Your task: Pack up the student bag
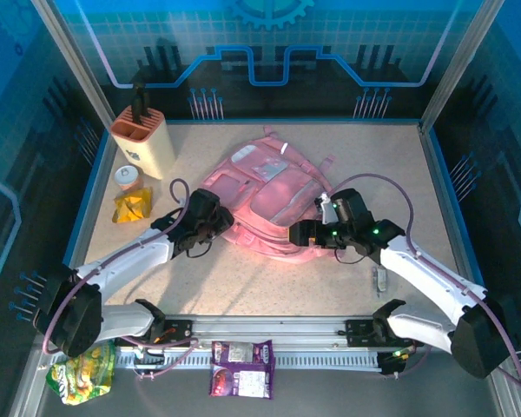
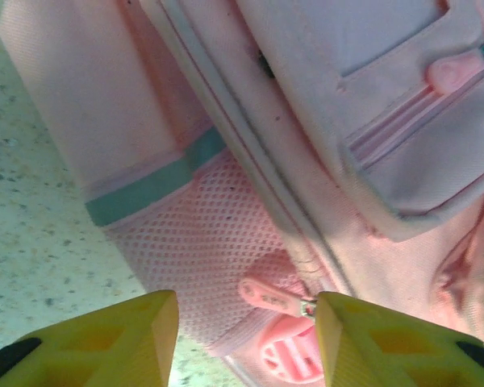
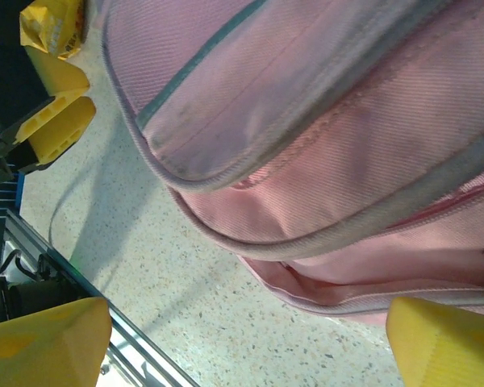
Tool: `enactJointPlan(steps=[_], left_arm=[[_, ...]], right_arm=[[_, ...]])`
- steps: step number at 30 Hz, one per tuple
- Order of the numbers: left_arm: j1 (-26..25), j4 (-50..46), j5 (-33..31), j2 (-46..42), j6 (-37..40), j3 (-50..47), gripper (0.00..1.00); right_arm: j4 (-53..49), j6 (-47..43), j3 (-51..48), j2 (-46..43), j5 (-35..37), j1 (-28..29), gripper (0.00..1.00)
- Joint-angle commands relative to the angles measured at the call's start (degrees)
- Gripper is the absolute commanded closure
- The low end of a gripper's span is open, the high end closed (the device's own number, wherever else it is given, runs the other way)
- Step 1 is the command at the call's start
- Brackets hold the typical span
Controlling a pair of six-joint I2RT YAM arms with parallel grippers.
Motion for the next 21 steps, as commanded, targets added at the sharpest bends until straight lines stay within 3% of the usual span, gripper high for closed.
enactJointPlan(steps=[1,19,21], left_arm=[[0.8,5.8,-1.0,1.3,-5.2,-0.7,0.54],[0.4,21.0,3.7,14.0,-13.5,0.2,0.63],[0.1,23.0,3.6,15.1,-14.6,0.3,0.69]], right_arm=[[2.3,1.5,0.5,0.1,1.1,1.7,0.11],[5.0,1.2,-0.6,0.7,3.1,1.5,0.07],[5.5,1.2,-1.0,0.9,3.2,1.2,0.07]])
